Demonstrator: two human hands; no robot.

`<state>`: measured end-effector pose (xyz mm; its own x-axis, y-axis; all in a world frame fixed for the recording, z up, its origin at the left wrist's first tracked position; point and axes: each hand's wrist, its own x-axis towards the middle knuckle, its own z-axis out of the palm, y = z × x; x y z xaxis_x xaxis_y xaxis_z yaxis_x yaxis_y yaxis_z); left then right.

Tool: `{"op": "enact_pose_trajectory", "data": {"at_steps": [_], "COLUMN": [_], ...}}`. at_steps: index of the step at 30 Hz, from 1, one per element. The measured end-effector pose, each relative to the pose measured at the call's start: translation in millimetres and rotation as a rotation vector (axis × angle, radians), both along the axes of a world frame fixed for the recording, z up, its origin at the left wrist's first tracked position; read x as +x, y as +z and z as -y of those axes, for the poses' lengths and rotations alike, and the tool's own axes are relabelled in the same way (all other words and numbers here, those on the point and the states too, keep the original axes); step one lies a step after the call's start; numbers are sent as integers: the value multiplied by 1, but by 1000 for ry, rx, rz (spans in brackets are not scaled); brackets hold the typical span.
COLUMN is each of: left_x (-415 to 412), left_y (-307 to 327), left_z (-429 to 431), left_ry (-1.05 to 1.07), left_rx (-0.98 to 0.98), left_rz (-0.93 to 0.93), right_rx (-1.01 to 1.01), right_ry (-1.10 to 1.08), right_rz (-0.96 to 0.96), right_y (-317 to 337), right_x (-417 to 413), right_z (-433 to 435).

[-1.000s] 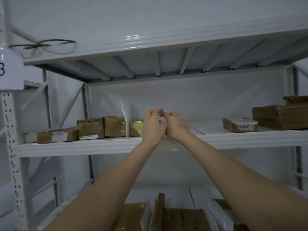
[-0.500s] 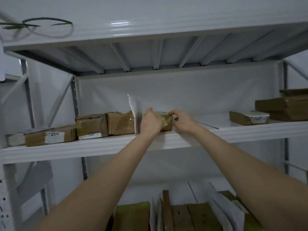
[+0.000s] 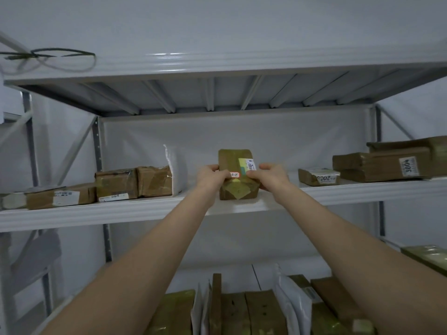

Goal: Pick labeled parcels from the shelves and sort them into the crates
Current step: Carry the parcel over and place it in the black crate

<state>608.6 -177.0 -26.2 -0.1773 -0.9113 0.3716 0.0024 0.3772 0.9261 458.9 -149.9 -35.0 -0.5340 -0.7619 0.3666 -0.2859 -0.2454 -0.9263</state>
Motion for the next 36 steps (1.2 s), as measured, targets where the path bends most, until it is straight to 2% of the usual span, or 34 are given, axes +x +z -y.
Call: {"op": "enact_pose_trajectory", "data": {"at_steps": [3, 11, 17, 21, 27, 32, 36], "left_x": [-3, -5, -4, 0, 6, 10, 15], "left_y": [-2, -2, -1, 0, -1, 2, 3], "left_z": [-15, -45, -62, -69, -69, -60, -52], "left_ry": [-38, -46, -17, -50, -156, -219, -264], "left_rx": [15, -105, -196, -124, -168, -94, -119], "left_rz": [-59, -95, -128, -176, -159, -212, -172], "right_rx": [19, -168, -247, -232, -263, -219, -155], "right_ry": [85, 30, 180, 184, 148, 237, 292], "right_rz": [14, 178, 229, 196, 94, 161, 197], "right_y": [-8, -11, -12, -13, -9, -3, 5], "right_x": [-4, -14, -10, -9, -8, -14, -15], "right_z": [-16, -52, -77, -89, -90, -88, -88]}}
